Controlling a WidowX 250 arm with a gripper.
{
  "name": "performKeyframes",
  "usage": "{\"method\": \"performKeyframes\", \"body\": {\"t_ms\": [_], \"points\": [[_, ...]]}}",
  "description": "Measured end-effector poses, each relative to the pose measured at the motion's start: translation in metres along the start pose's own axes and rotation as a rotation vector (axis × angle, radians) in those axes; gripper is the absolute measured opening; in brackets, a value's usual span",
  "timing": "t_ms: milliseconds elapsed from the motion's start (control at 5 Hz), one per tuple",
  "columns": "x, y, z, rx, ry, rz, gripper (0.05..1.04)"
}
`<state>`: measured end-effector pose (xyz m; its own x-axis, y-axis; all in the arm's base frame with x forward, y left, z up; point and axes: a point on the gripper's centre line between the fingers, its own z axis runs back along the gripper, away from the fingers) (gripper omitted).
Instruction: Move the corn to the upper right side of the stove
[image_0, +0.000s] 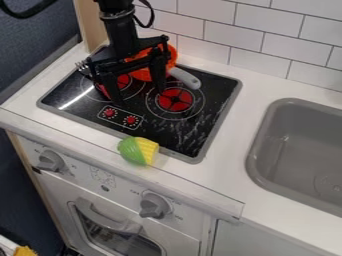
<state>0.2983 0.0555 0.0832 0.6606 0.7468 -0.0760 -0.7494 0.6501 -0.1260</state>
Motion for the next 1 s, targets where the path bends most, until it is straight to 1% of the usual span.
{"method": "performKeyframes", "body": {"t_ms": [200, 400, 600, 800, 1000], "points": [[-0.001, 0.003, -0.010, 0.022, 0.028, 0.009, 1.001], [-0.008, -0.009, -0.019, 0.064, 0.000, -0.027, 1.001], [-0.022, -0.011, -0.030, 0.137, -0.052, 0.156, 1.001], [-0.032, -0.006, -0.041, 0.148, -0.035, 0.221, 1.001], [-0.035, 0.000, -0.043, 0.166, -0.041, 0.273, 1.001]]}}
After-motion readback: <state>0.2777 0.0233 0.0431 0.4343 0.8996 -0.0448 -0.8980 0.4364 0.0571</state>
